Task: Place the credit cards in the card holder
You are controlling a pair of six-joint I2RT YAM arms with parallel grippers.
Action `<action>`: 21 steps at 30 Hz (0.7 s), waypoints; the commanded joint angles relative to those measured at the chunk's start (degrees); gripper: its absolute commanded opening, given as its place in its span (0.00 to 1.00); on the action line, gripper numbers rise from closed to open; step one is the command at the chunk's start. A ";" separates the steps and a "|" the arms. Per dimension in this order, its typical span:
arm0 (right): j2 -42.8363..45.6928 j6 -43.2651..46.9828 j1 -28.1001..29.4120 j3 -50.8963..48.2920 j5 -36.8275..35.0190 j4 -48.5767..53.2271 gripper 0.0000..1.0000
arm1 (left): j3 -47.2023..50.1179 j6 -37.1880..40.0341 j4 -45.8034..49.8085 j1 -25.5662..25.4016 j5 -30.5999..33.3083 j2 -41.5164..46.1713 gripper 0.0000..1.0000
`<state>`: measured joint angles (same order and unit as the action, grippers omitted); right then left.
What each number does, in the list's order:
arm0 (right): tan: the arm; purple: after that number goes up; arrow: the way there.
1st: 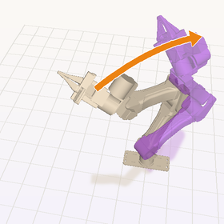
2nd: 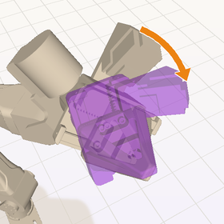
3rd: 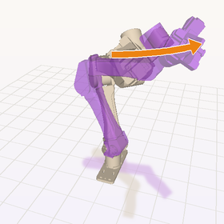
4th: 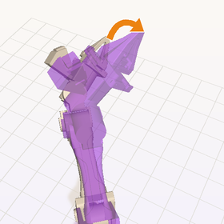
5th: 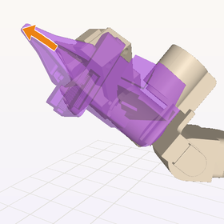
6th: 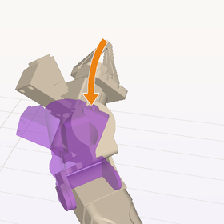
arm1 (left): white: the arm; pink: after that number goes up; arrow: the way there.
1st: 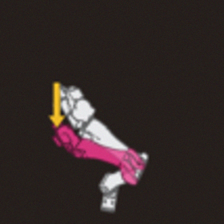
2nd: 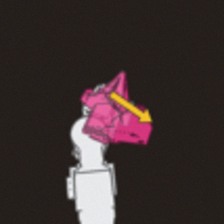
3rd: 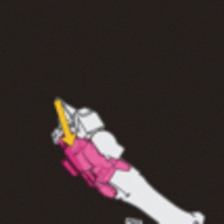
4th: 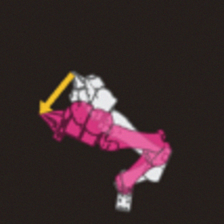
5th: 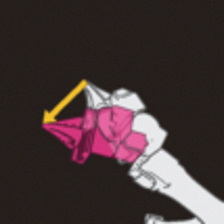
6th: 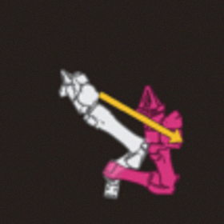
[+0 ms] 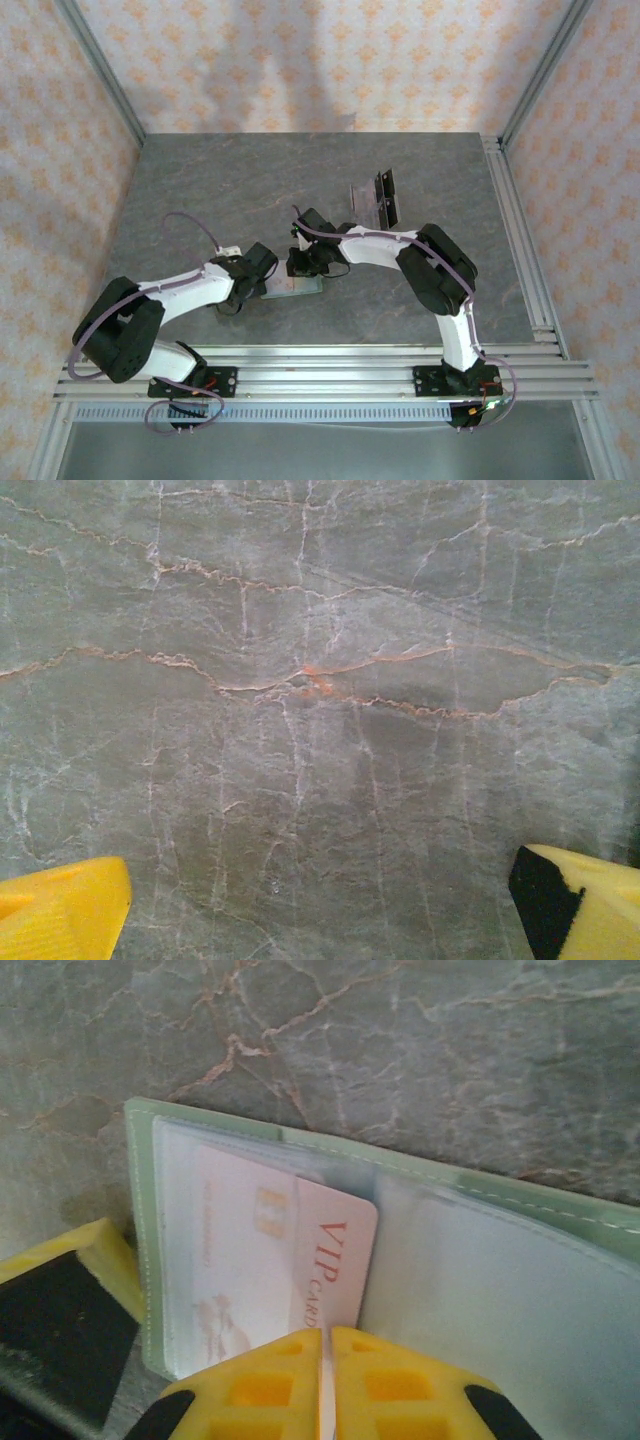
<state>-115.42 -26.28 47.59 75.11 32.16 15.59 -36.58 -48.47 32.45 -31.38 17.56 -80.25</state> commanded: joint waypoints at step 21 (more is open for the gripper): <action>-2.02 3.04 0.37 4.27 -2.37 4.73 0.11 | 0.89 -3.27 -0.14 0.26 1.78 -2.31 1.00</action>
<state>-116.09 -24.10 47.59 77.91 29.32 18.90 -36.16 -51.00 32.05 -31.40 18.44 -81.06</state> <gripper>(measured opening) 0.113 0.997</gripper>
